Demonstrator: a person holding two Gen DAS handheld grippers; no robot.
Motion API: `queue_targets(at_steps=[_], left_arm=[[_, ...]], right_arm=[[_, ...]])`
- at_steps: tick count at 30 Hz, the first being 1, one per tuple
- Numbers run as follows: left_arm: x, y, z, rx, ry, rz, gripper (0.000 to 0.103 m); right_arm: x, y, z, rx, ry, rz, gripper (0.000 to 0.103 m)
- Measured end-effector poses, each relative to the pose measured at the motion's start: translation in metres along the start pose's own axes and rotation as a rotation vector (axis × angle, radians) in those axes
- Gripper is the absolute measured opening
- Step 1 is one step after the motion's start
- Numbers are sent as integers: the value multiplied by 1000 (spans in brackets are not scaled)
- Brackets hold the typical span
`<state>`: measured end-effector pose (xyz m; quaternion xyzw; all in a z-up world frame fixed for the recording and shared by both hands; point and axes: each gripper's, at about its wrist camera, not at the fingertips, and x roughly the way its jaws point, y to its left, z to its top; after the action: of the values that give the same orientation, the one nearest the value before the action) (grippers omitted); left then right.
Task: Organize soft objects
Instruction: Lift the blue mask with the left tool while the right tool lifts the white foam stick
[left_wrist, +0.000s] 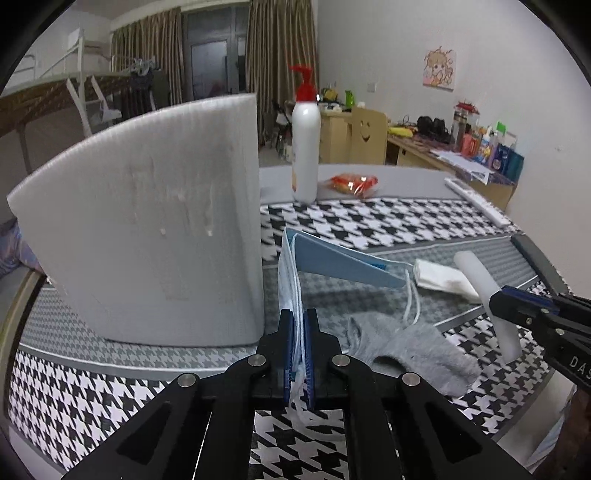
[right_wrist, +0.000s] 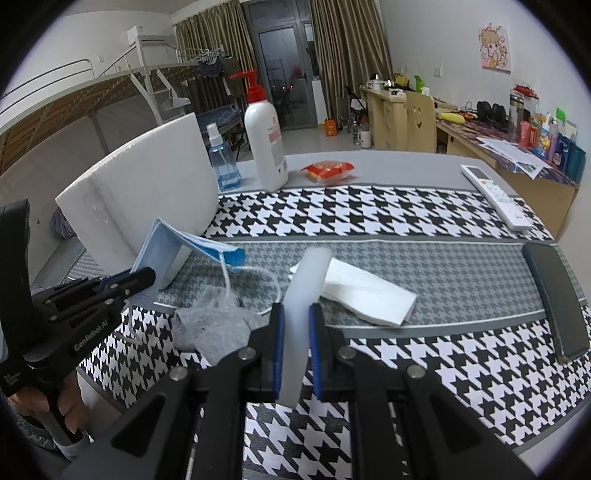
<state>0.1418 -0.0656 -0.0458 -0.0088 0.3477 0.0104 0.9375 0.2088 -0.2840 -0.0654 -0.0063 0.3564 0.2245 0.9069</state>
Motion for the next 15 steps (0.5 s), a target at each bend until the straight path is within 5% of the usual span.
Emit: queue_targets(at_steps=[15], left_arm=[[-24,4,13,9,-79,-7,6]], right_arm=[[-22,9,12,-29,-74,-12,16]])
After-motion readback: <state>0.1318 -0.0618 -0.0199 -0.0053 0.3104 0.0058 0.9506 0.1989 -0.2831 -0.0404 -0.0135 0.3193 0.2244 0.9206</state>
